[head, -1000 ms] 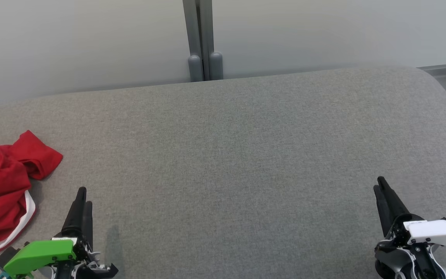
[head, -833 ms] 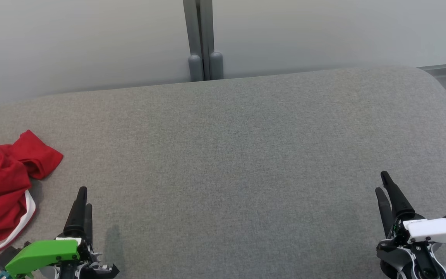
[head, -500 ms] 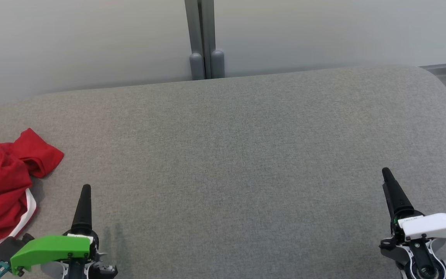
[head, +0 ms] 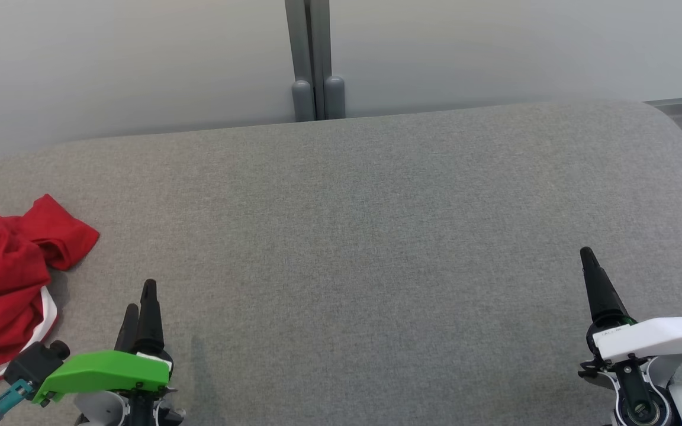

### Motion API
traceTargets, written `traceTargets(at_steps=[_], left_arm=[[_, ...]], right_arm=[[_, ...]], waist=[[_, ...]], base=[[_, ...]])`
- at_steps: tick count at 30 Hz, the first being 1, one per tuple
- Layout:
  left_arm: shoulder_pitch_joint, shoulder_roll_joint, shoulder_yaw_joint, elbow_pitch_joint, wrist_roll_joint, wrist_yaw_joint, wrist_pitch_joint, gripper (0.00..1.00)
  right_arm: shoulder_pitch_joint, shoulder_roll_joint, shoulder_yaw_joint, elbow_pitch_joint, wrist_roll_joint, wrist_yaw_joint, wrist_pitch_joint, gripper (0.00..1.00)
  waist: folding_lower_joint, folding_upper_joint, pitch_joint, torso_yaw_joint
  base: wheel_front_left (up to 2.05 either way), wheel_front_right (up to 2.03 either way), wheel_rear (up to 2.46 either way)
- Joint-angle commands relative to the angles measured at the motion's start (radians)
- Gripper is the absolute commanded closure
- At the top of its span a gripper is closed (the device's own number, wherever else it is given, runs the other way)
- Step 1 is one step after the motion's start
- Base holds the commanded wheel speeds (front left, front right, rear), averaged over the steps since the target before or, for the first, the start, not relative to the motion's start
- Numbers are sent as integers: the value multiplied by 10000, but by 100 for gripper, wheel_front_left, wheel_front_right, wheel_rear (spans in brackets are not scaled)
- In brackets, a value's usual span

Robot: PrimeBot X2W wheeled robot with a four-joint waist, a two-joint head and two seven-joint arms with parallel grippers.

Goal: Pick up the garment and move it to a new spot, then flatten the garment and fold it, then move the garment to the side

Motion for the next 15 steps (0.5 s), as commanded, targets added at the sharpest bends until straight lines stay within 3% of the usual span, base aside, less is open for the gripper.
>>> traceTargets(at_steps=[1,15], left_arm=[[-279,97,-47,-93,472,67,-120,0],[-331,140,-389,171,2447,349,-603,0]], right_arm=[[-213,-34,15,-183,-425,3,-127,0],[-126,-27,227,-193,-2431,4,-610,0]], waist=[[0,0,3,8],[0,0,17,80]], base=[[0,0,0],[0,0,0]])
